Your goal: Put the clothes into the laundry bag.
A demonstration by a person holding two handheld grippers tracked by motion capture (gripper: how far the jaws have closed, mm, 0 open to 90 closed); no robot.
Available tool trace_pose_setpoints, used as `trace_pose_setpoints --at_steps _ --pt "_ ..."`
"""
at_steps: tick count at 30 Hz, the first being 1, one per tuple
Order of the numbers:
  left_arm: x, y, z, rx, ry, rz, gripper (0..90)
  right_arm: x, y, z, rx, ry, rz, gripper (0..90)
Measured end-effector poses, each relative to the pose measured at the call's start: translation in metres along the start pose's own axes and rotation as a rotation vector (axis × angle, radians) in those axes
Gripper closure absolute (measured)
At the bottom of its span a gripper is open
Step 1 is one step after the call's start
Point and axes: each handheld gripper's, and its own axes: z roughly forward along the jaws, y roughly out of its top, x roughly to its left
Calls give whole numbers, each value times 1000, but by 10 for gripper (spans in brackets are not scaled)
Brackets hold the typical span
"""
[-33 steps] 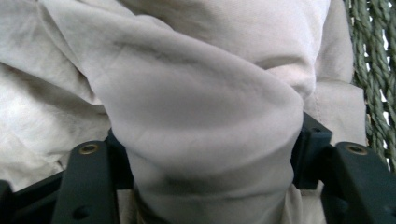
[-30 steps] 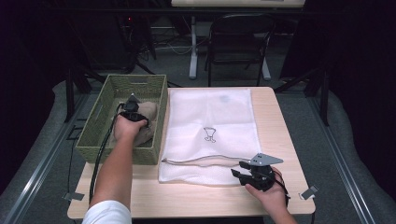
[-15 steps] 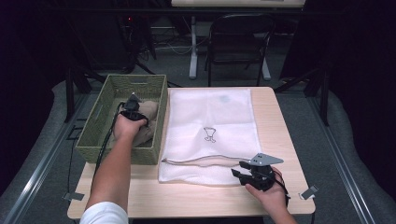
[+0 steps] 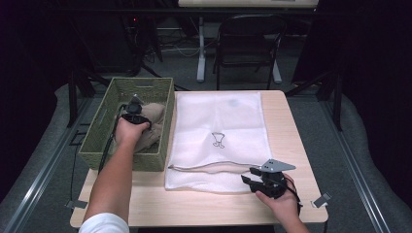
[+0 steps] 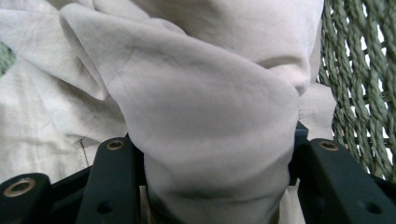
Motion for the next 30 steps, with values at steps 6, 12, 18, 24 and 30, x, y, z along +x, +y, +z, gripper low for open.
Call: trace_pose_setpoints --at_steps 6,12,18,24,30 --pt "6 0 -12 -28 7 -8 491 0 0 0 1 1 1 526" --pt "15 -1 -25 -48 17 -23 491 0 0 0 0 1 1 526" --pt "27 -4 -42 -82 16 -51 491 0 0 0 -1 1 1 526" --pt "33 -4 -54 -92 35 -52 490 1 0 0 2 5 -3 526" --pt "31 2 -68 -116 36 -41 490 1 0 0 2 6 -2 526"
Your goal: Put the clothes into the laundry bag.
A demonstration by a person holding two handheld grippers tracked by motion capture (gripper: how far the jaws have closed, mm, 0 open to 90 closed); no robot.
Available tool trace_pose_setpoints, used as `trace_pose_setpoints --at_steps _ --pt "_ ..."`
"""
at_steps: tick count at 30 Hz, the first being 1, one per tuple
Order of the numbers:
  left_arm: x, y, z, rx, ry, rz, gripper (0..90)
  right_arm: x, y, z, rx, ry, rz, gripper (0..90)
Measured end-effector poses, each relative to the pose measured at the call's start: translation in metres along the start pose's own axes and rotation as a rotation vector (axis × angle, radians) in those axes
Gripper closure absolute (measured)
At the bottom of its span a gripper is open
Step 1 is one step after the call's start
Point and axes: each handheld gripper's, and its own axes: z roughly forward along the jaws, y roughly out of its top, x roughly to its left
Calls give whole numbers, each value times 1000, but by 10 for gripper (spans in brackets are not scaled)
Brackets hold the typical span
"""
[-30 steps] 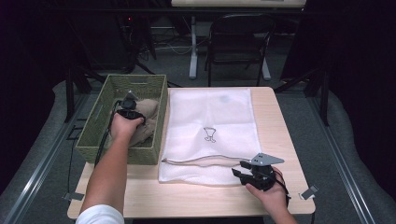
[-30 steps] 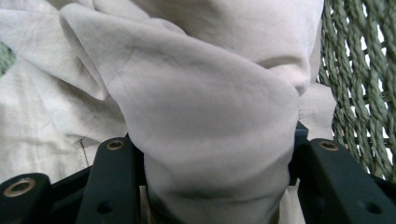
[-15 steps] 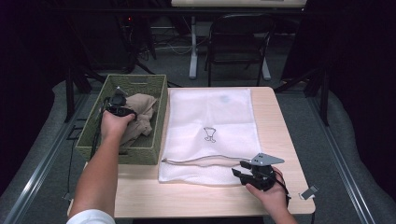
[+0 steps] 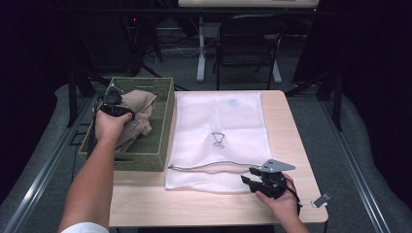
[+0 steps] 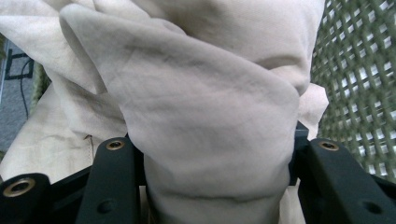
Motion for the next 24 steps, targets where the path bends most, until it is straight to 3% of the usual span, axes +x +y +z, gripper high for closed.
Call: trace_pose_setpoints --at_steps 24 --pt "-14 27 -58 -57 -5 55 487 -1 0 -1 -3 -4 1 526"
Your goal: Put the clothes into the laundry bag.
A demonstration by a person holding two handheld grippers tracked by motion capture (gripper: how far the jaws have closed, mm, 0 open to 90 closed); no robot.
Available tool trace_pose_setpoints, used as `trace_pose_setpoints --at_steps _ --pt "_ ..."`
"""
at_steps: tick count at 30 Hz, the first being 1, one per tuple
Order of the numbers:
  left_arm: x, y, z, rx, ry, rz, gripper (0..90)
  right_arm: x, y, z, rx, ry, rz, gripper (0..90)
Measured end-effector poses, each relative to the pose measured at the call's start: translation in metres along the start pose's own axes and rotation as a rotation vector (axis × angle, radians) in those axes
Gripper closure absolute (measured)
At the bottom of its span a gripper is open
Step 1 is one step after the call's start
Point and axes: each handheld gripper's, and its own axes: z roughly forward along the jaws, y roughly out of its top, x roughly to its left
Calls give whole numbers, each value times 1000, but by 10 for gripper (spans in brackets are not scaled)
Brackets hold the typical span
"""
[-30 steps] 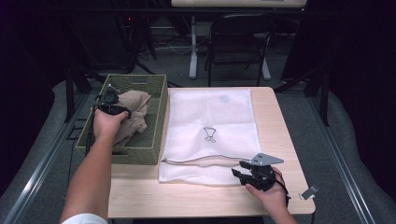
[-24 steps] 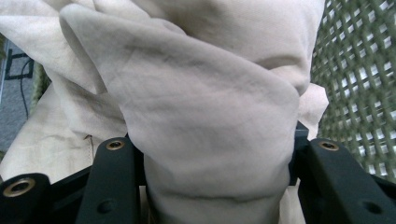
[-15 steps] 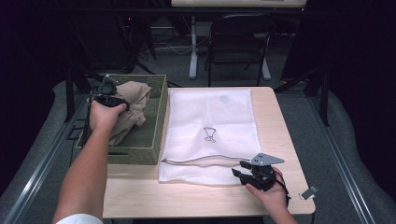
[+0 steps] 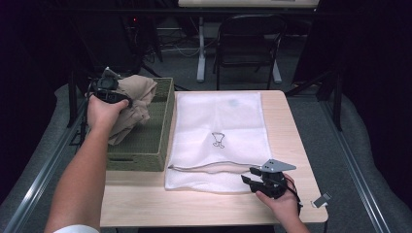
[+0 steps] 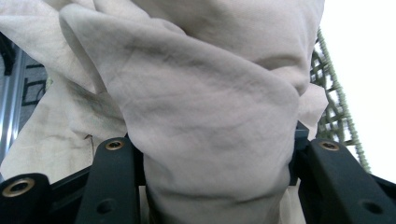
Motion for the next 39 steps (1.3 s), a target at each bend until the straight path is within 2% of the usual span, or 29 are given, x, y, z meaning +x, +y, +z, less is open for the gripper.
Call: trace_pose_setpoints --at_steps 12,17,22,26,35,39 --pt "-10 6 -29 -20 26 57 485 1 0 0 -5 -1 -2 526" --pt "-15 7 -44 -54 27 81 486 2 0 -1 -5 -3 -2 526" --pt "-19 8 -58 -65 25 110 485 2 -1 0 -7 -2 0 526" --pt "-23 6 -67 -72 2 135 485 2 -1 -1 -6 -10 4 526" --pt "-35 -1 -69 -57 -35 182 484 4 2 1 -3 4 6 574" --pt "-40 -4 -70 -54 -54 199 484 6 10 1 10 -10 -20 602"
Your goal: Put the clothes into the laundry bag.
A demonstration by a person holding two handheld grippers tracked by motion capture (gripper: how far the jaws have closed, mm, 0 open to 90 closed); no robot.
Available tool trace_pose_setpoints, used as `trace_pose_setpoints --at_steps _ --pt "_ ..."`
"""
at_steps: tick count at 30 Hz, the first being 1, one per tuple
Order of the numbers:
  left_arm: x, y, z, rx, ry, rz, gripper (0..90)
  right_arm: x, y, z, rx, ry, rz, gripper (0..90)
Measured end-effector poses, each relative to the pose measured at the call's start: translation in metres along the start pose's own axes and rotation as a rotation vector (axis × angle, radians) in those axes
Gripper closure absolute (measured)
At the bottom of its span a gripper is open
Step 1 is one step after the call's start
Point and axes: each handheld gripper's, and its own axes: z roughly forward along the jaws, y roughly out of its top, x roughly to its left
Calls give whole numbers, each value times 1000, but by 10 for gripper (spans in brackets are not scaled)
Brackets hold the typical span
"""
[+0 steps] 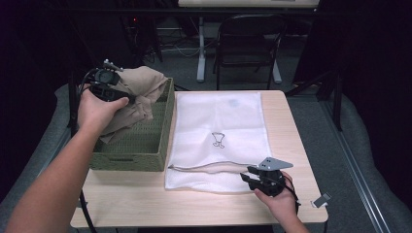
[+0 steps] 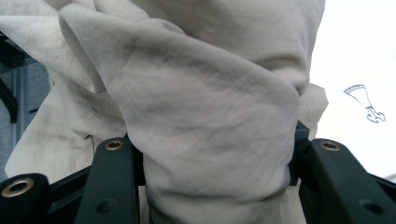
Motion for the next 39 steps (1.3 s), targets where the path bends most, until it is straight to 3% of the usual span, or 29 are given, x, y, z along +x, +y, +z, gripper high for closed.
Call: trace_pose_setpoints --at_steps 5,9,14,24,36,39 --pt "-8 -3 -4 -2 -19 23 484 4 17 4 9 17 -32 618" --pt "-13 -5 -6 -4 -30 34 484 9 27 15 49 21 -107 619" --pt "-17 -7 -6 -1 -44 44 484 11 34 30 65 0 -164 580" --pt "-23 -7 -6 3 -71 52 484 4 36 59 133 -23 -187 484" --pt "-35 -7 -3 15 -99 86 484 4 36 82 184 -44 -219 489" --pt "-41 -8 -4 13 -106 102 484 5 36 84 170 -35 -206 527"
